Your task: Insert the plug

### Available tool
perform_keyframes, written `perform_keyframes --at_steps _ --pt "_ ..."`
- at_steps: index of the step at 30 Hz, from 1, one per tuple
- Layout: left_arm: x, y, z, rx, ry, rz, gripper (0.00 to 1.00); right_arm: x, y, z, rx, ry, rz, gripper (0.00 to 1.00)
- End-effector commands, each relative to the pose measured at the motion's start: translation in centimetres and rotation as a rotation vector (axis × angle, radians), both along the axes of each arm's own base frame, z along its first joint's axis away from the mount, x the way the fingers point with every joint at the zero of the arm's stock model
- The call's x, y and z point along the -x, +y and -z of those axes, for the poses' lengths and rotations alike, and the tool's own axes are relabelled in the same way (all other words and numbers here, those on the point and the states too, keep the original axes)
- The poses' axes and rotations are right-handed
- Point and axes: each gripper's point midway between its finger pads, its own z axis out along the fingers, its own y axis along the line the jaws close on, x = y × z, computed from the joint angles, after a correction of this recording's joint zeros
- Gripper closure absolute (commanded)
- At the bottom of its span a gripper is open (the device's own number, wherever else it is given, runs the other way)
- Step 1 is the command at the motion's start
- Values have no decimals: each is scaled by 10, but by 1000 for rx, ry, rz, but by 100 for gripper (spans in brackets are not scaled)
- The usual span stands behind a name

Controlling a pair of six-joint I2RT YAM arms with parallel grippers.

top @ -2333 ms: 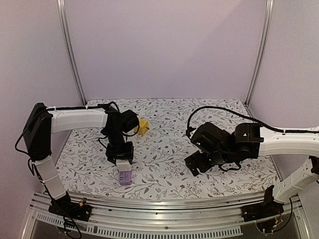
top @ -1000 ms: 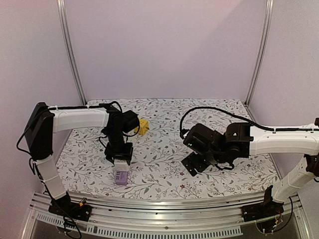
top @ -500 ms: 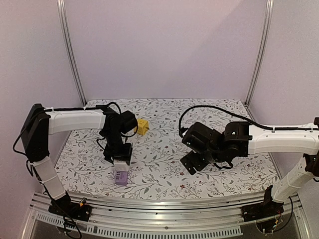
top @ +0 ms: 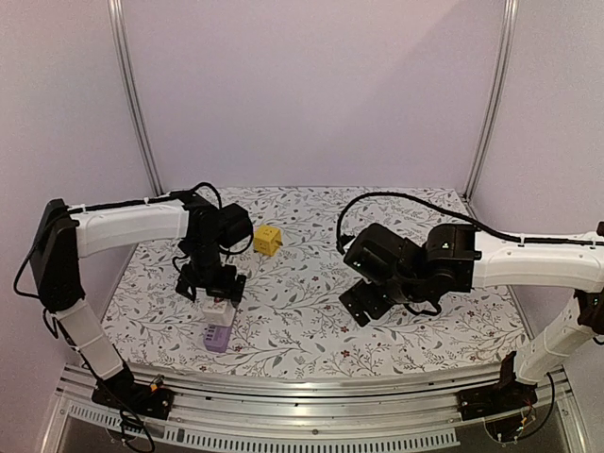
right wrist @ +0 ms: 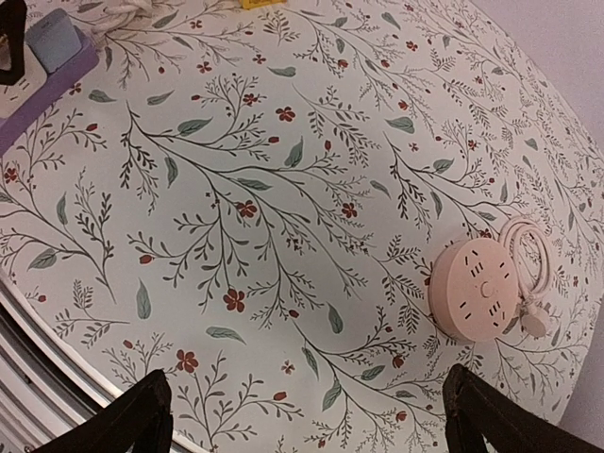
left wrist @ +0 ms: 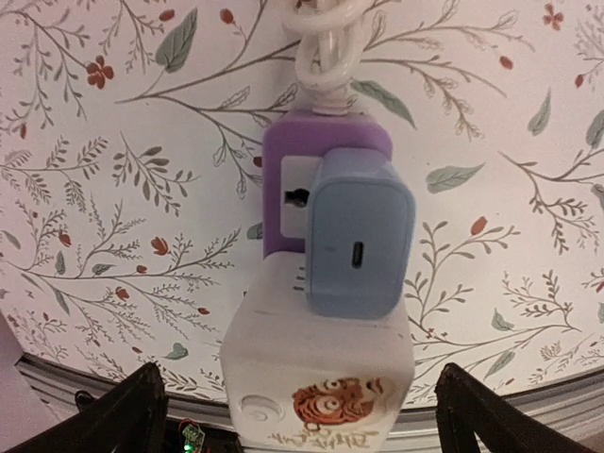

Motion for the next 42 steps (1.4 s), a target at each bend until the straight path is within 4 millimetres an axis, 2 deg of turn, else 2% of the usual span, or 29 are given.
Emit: perform_keyframes --at_steps 1,7,11,16,19,25,29,32,35,40,42 --pt "-5 -4 -49 67 -64 30 0 -1 5 -5 3 -9 -11 1" --pt "-14 -7 -99 125 -158 45 0 -4 4 -9 -4 -22 -1 1" --pt "-20 -7 -133 165 -235 69 0 -14 -5 -8 -7 1 43 1" --pt "-23 -13 -171 241 -316 115 0 -37 -37 2 -22 87 187 1" --pt "-19 -18 -185 296 -340 137 0 -57 -70 11 -18 150 324 1" --pt "-5 -21 -190 371 -340 146 1 -88 -130 30 -26 252 568 1" --pt "6 -14 -188 380 -334 123 0 -108 -153 44 -14 303 633 1" --pt "14 -8 -189 390 -338 104 0 -123 -171 63 -6 372 674 1" --pt "21 -2 -188 394 -336 78 0 -137 -180 82 -47 447 696 1" --pt "33 8 -180 396 -324 28 1 -157 -178 110 -87 521 679 1" --pt "38 12 -178 398 -323 15 0 -165 -178 119 -109 548 682 5"
